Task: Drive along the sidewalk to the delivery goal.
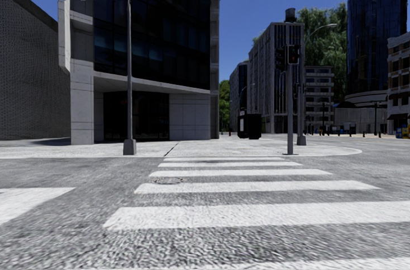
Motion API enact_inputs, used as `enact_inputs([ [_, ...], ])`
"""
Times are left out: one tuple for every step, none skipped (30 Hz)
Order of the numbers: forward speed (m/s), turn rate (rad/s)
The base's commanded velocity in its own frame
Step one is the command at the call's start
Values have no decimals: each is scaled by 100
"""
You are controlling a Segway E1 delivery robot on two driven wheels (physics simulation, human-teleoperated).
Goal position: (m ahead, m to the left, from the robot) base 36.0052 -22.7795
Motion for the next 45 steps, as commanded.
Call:
enact_inputs([
  [200, 0],
  [200, 0],
  [200, 0],
  [200, 0],
  [200, 0],
  [200, 0],
  [200, 0],
  [200, 0],
  [200, 0],
  [200, 0],
  [200, 0],
  [200, 0],
  [200, 0],
  [200, 0],
  [200, 0],
  [200, 0],
  [200, 0],
  [200, 0],
  [200, 0],
  [200, 0],
  [200, 0],
  [200, 0],
  [200, 0],
  [200, 0],
  [200, 0],
  [200, 0],
  [200, 0],
  [200, 0],
  [200, 0],
  [200, 0],
  [200, 0],
  [200, 0],
  [200, 0],
  [200, 0],
  [200, 0],
  [200, 0],
  [200, 0],
  [200, 0],
  [200, 0],
  [200, 0],
  [200, 0],
  [200, 0],
  [200, 0],
  [200, 0],
  [200, 0],
])
